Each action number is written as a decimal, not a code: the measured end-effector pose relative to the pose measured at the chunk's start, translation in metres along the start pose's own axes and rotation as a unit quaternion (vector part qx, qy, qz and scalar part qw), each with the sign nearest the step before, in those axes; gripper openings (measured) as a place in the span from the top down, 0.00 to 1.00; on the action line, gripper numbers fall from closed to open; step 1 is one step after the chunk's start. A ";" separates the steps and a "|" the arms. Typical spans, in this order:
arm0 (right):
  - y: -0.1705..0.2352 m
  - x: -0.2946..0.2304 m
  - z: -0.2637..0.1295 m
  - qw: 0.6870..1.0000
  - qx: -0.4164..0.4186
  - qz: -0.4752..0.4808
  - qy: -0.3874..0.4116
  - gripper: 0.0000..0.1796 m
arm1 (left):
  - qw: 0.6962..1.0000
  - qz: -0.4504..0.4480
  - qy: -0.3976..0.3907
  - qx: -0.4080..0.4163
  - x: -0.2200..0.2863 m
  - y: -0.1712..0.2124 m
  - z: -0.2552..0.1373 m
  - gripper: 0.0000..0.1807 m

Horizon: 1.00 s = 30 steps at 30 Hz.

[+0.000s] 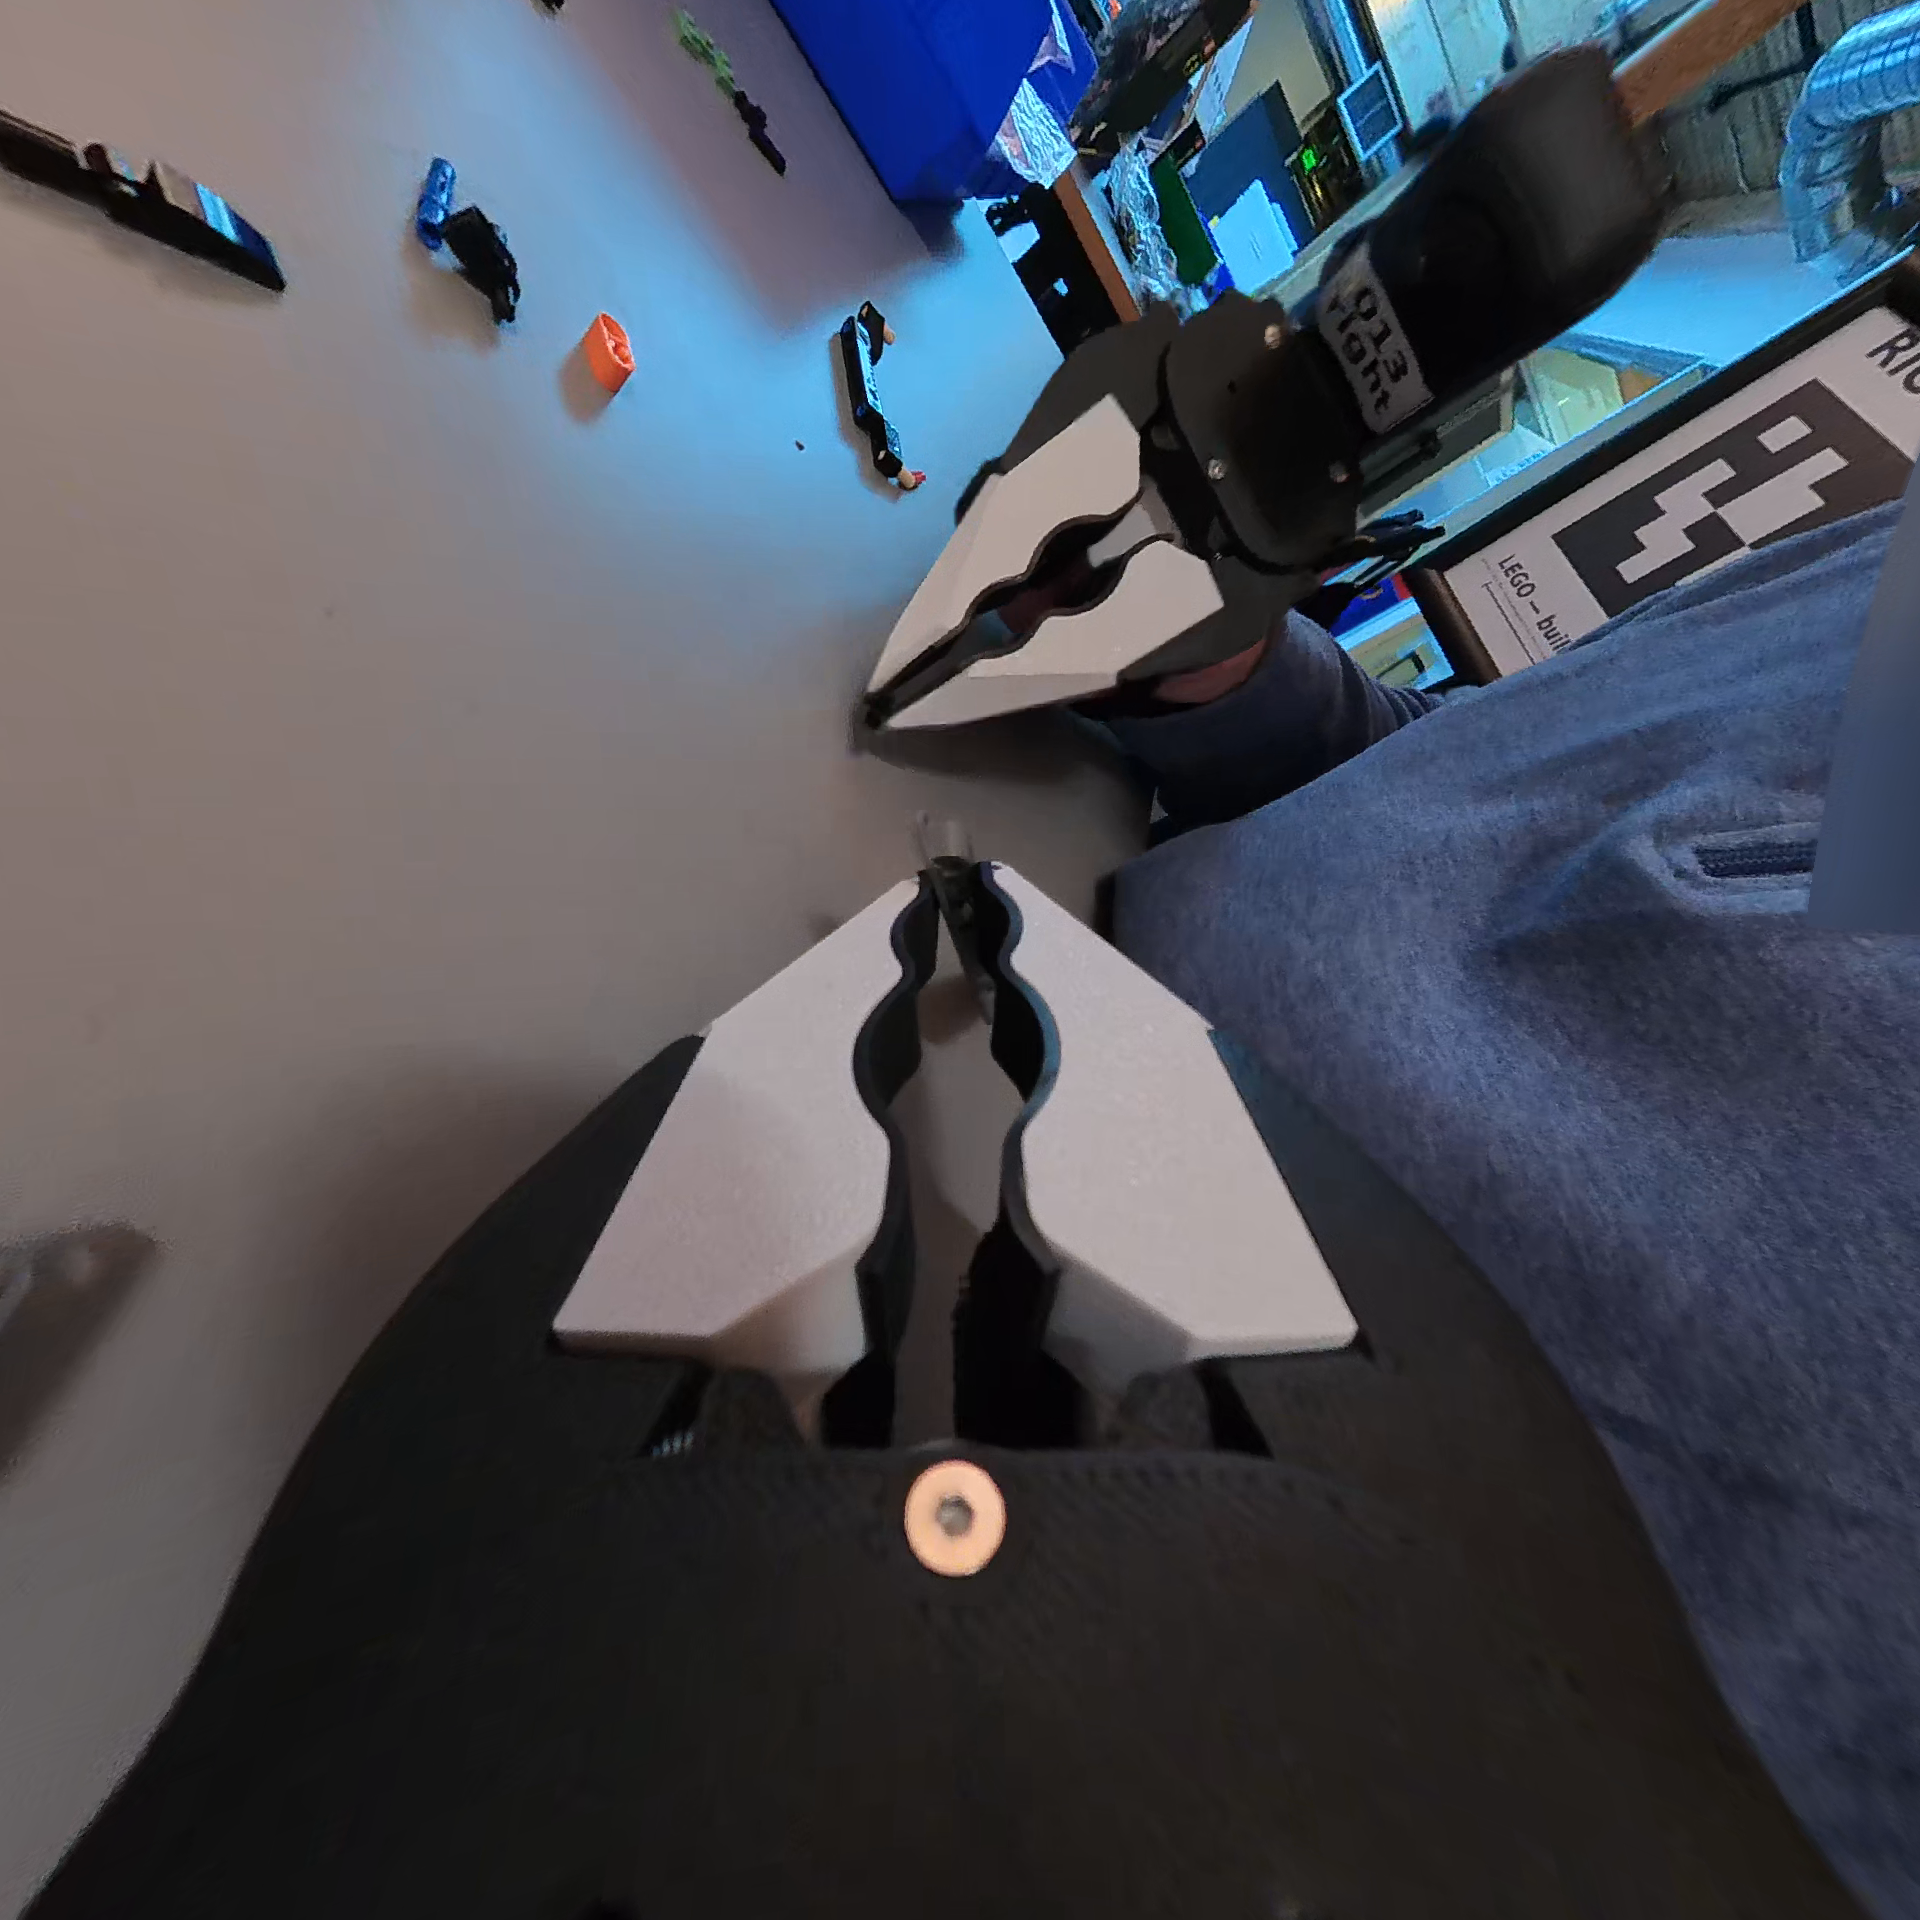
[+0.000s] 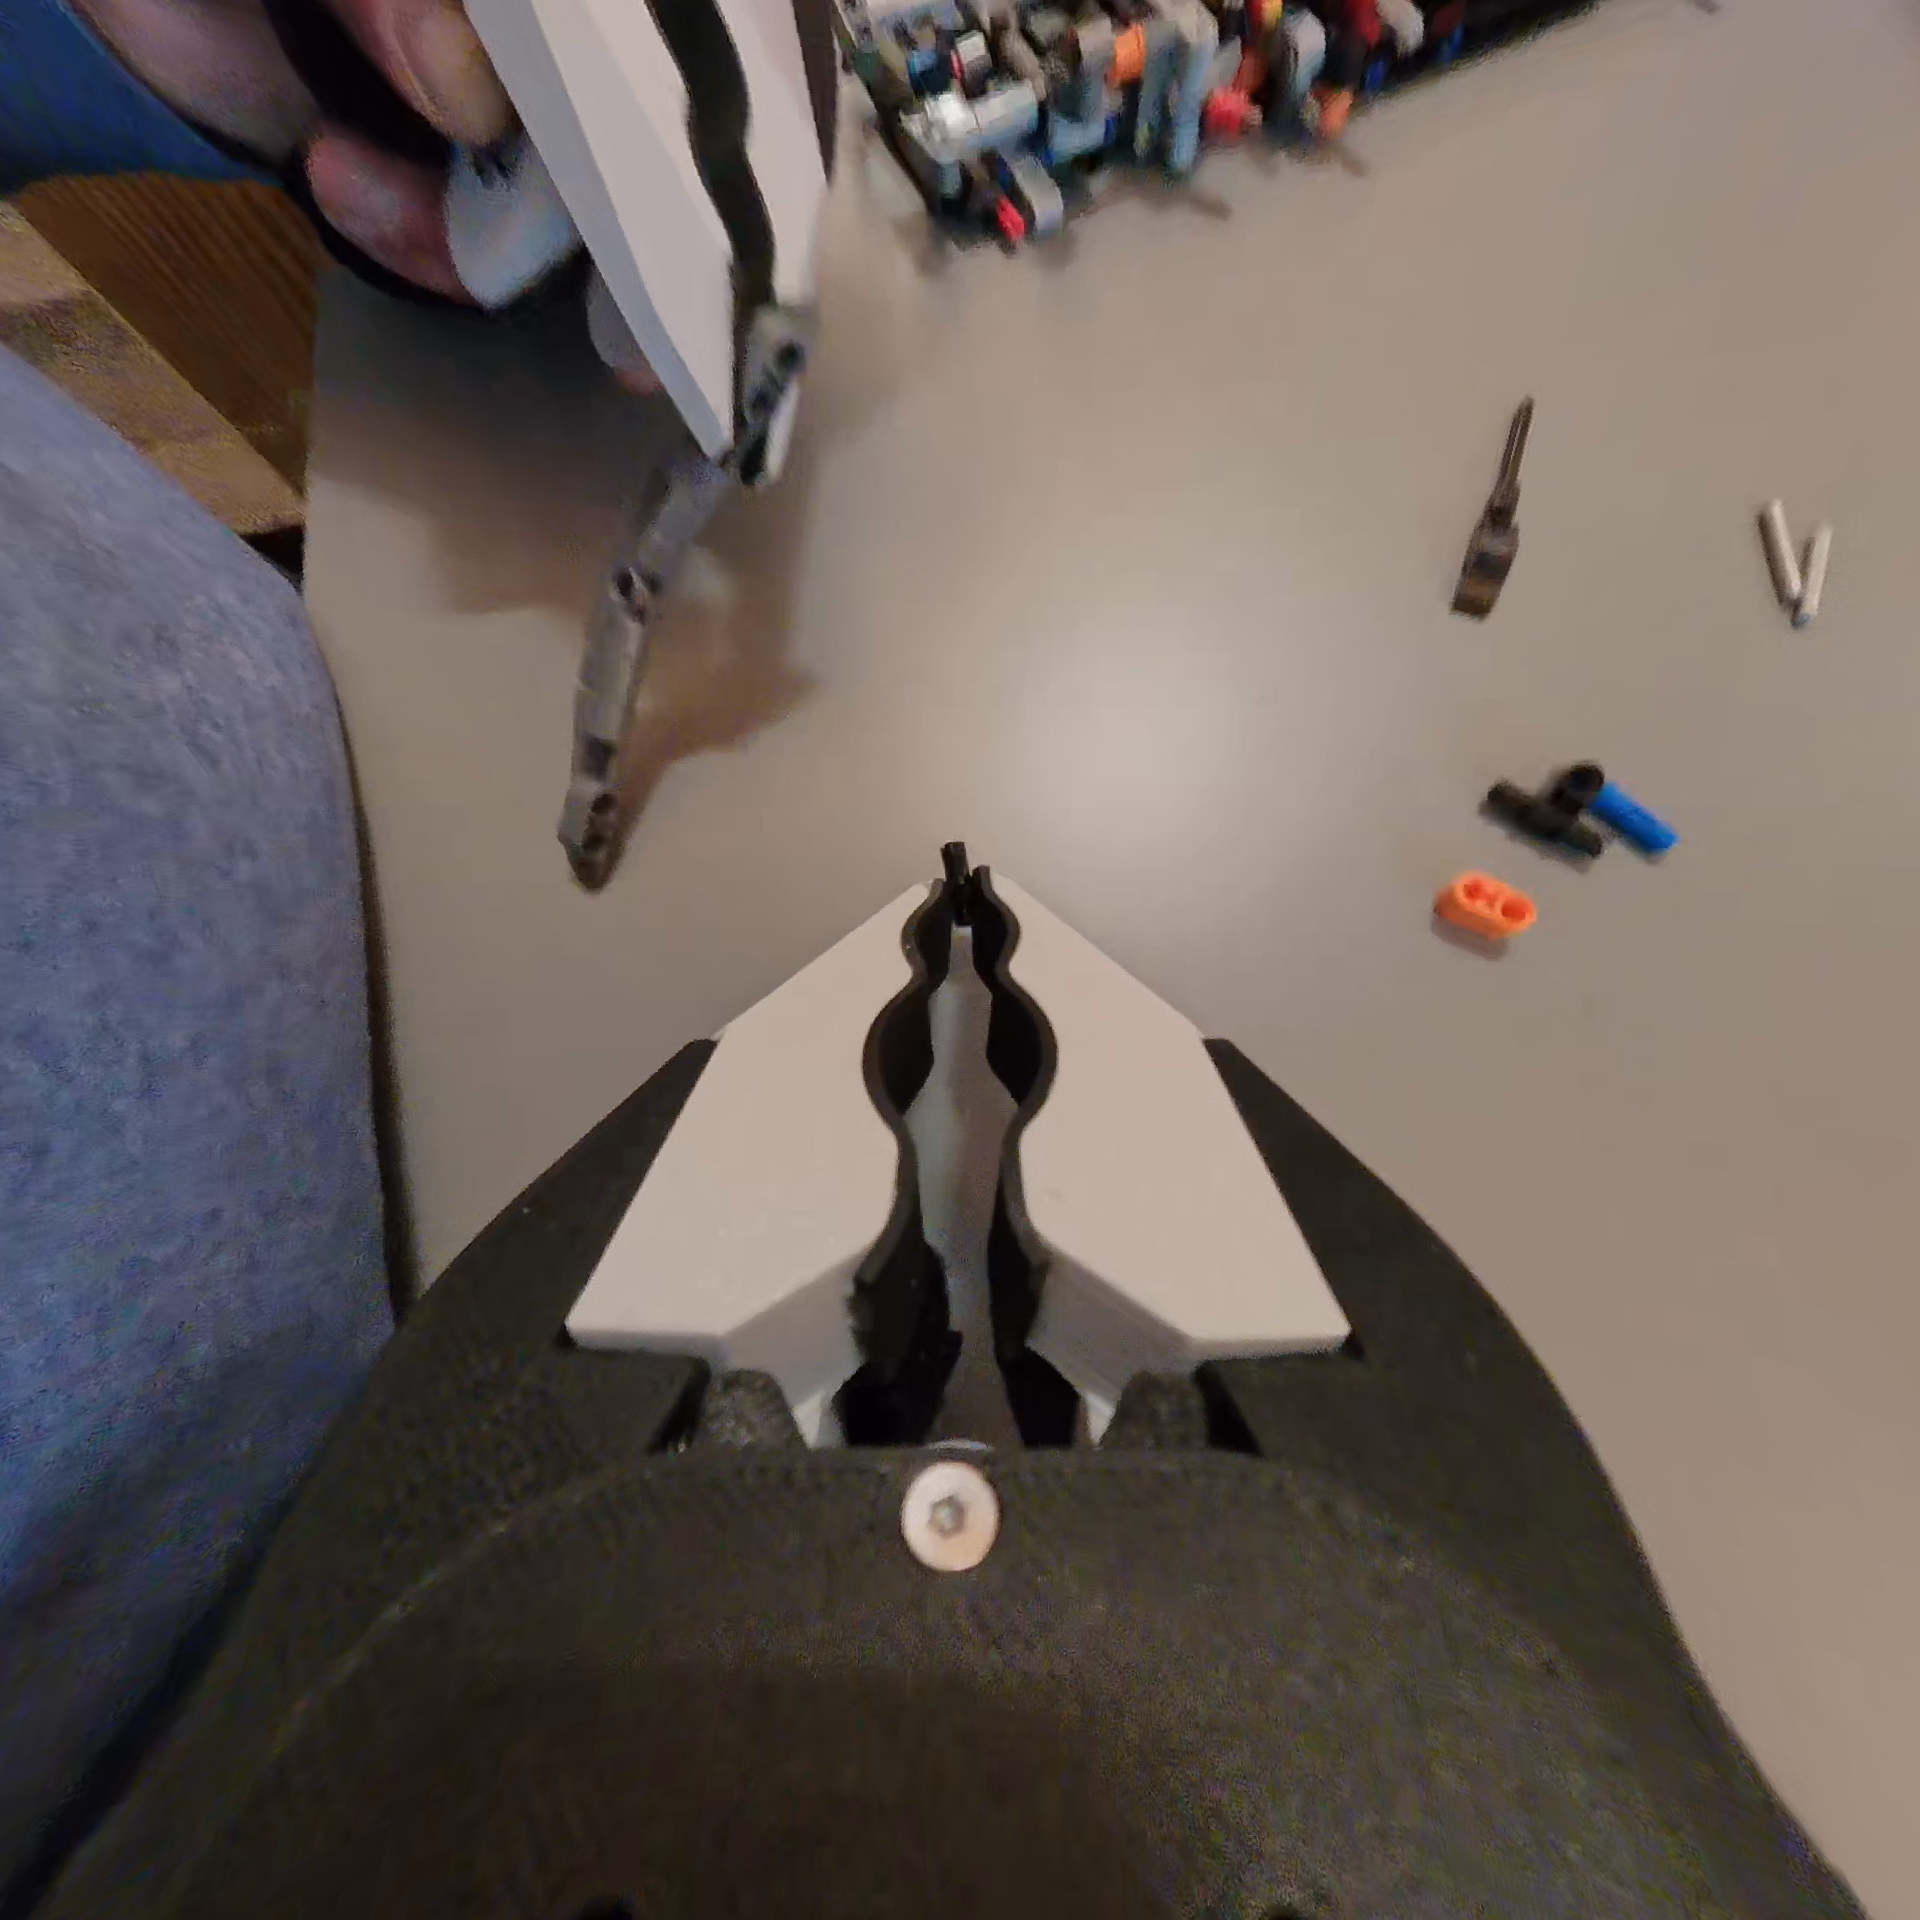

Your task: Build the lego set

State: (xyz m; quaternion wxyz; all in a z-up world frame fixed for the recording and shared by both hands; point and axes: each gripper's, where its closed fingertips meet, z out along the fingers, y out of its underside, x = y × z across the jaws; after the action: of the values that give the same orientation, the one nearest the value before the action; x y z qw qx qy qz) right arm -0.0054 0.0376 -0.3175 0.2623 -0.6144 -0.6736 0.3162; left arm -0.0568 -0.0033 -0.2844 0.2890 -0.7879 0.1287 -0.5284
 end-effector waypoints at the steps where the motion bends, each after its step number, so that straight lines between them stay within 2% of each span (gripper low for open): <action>1: -0.008 -0.002 0.000 1.000 0.012 -0.004 -0.005 0.99 | 1.000 0.001 0.001 -0.003 0.000 0.000 0.002 0.97; 9: -0.055 -0.026 0.010 0.995 0.063 -0.065 -0.048 1.00 | 1.000 0.005 0.013 -0.017 0.005 0.001 0.014 0.97; 18: -0.057 -0.030 0.013 0.992 0.057 -0.103 -0.035 1.00 | 0.999 -0.003 0.021 -0.024 0.006 0.001 0.016 0.98; 30: -0.055 -0.027 0.012 0.982 0.016 -0.186 0.035 1.00 | 1.000 -0.006 0.008 -0.025 0.003 0.001 0.018 0.97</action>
State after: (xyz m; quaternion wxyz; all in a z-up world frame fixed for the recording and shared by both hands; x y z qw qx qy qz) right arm -0.0479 0.0070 -0.2837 0.3493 -0.4846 -0.7618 0.2508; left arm -0.0389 0.0001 -0.2878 0.2651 -0.7913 0.1395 -0.5330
